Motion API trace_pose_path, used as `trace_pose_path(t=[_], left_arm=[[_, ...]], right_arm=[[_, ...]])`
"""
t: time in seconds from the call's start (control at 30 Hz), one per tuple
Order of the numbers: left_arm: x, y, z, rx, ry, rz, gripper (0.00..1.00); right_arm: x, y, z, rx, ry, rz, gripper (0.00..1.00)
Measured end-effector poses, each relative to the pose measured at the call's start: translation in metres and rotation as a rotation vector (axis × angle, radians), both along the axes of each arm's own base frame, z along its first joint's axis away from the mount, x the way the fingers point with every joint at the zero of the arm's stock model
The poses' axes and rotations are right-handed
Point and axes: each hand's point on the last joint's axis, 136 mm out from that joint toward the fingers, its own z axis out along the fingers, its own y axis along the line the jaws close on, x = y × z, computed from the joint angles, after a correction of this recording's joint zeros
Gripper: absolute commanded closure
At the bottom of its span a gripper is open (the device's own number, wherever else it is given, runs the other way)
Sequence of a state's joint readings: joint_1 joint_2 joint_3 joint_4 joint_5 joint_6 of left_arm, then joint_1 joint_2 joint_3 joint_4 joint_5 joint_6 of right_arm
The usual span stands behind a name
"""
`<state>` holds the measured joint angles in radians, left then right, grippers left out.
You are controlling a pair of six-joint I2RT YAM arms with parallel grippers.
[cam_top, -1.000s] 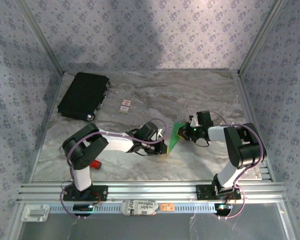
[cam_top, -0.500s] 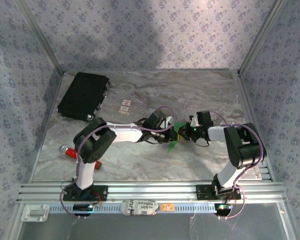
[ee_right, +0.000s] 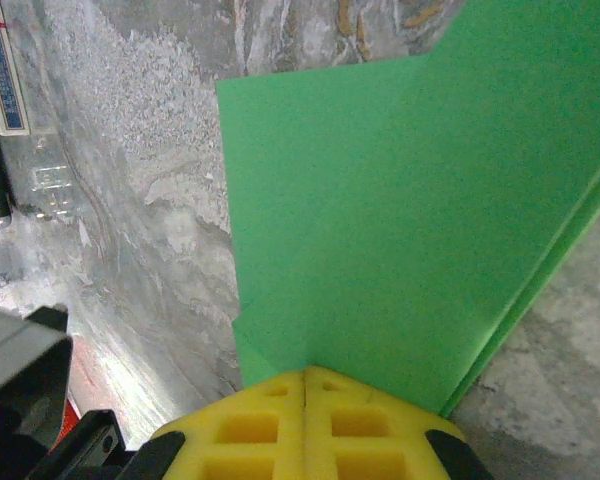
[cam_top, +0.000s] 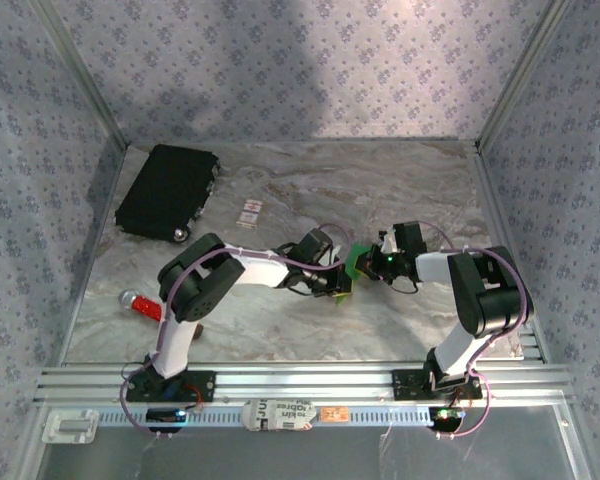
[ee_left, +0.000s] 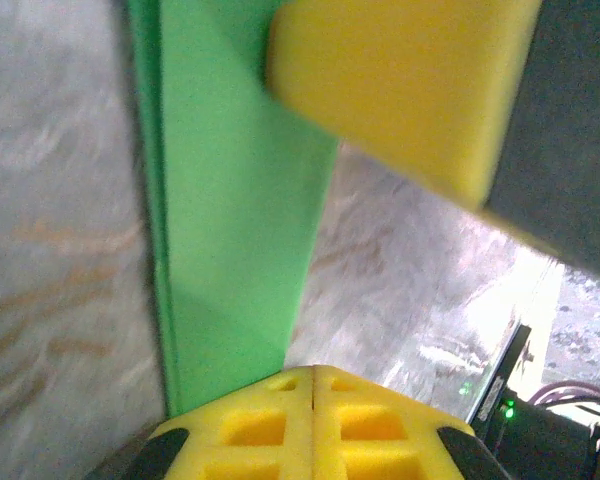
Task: Fold a paper plane with a square sheet of paper (pick it up from the middle)
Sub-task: Fold the wing for the fifth time at the center of the table.
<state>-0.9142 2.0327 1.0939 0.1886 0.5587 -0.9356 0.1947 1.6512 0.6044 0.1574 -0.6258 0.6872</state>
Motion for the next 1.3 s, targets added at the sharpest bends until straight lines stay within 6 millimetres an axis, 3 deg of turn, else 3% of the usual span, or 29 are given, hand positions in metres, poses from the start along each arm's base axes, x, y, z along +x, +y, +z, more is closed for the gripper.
trace_pose_path(t=[0.43, 0.73, 0.83, 1.0, 1.2, 1.3], left_arm=[[-0.042, 0.034, -0.005, 0.095, -0.007, -0.070, 0.92], [-0.056, 0.054, 0.000, 0.111, -0.015, -0.063, 0.95], [-0.046, 0.055, 0.012, 0.061, -0.027, -0.025, 0.96], [-0.007, 0.055, 0.030, -0.022, -0.046, 0.069, 0.93], [0.027, 0.016, 0.060, -0.112, -0.092, 0.059, 0.95], [0.035, 0.003, 0.057, -0.132, -0.084, 0.048, 0.96]], right_arm=[[0.000, 0.000, 0.000, -0.002, -0.005, 0.005, 0.96], [0.000, 0.000, 0.000, -0.003, -0.005, 0.003, 0.96], [0.000, 0.000, 0.000, -0.003, -0.006, 0.003, 0.96], [0.000, 0.000, 0.000, -0.002, -0.006, 0.004, 0.95], [0.001, 0.000, 0.001, -0.002, -0.007, 0.003, 0.95], [0.001, 0.000, 0.001, -0.003, -0.007, 0.003, 0.95]])
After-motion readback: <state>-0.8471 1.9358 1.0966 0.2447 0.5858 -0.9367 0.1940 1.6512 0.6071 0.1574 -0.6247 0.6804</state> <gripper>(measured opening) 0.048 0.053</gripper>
